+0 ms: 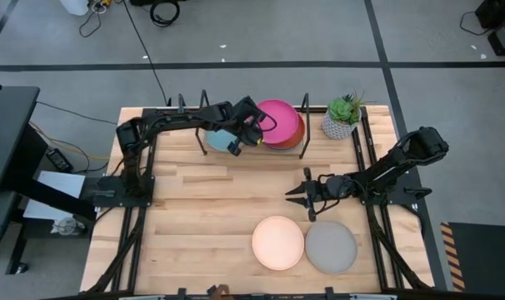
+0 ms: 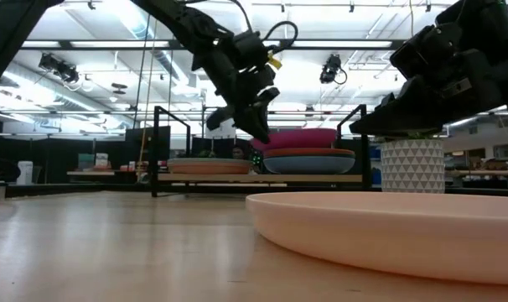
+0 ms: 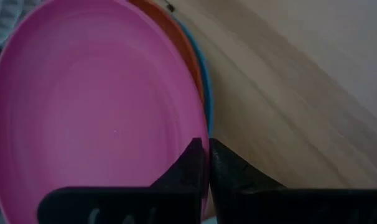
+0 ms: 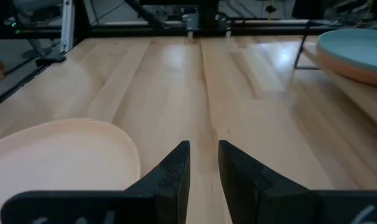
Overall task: Place and stack plates onto a shelf
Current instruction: Stack the pink plate onto the orange plate
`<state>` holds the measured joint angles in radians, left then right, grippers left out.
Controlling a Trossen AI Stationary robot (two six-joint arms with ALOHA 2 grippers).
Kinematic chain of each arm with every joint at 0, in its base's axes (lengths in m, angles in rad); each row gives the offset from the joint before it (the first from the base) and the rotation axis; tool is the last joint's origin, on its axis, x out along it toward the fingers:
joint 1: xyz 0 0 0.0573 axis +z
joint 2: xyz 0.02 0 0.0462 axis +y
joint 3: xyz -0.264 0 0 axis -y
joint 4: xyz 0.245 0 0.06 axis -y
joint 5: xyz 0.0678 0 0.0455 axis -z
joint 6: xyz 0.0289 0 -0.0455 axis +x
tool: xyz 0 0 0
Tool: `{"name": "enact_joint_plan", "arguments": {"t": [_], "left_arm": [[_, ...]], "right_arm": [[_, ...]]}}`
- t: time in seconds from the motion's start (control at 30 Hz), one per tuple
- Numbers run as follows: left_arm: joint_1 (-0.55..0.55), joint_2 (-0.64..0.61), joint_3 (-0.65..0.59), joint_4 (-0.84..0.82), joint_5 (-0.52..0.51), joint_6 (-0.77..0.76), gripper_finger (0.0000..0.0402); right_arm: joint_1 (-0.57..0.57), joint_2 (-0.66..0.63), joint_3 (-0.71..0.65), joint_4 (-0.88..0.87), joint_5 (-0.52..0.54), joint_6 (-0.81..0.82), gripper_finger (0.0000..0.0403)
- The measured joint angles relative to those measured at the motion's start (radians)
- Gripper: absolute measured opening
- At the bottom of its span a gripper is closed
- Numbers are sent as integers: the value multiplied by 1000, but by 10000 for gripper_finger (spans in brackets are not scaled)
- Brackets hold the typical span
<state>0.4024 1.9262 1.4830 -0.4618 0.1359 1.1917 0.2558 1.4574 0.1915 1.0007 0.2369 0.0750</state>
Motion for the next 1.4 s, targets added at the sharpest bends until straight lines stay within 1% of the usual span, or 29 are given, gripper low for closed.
{"name": "enact_joint_plan", "arguments": {"t": [0.07, 0.17, 0.27, 0.4, 0.53, 0.7, 0.93, 1.03, 1.1, 1.2, 1.33, 1.4], "left_arm": [[-1, 12, 0, 19, 3, 52, 20], [3, 18, 0, 40, 4, 82, 35], [13, 18, 0, 72, 5, 71, 57], [23, 18, 0, 68, 23, 49, 94], [21, 18, 0, 67, 3, 2, 118], [19, 18, 0, 70, 0, -58, 118], [19, 0, 0, 36, 3, -58, 103], [22, -33, 0, 36, 51, -79, 103], [33, -50, 0, 63, 77, -132, 102], [63, -48, 3, 104, 79, -242, 102], [114, -9, 1, 121, 82, -367, 102], [139, 5, 0, 131, 124, -429, 102]], "right_arm": [[0, 0, 0, 15, 12, 2, 89], [7, 0, 0, 19, 39, 13, 89], [19, 0, 0, 28, 76, 21, 89], [36, 0, 0, 31, 111, 24, 89], [48, 0, 0, 31, 127, 24, 89], [53, 0, 0, 31, 140, 21, 89], [53, 0, 0, 30, 139, -16, 89], [53, 0, 0, 23, 140, -18, 89], [53, 0, 0, 21, 140, -18, 89], [53, 0, 0, 23, 140, -24, 89], [51, 0, 0, 29, 140, -26, 89], [51, 0, 0, 31, 140, -26, 89]]}}
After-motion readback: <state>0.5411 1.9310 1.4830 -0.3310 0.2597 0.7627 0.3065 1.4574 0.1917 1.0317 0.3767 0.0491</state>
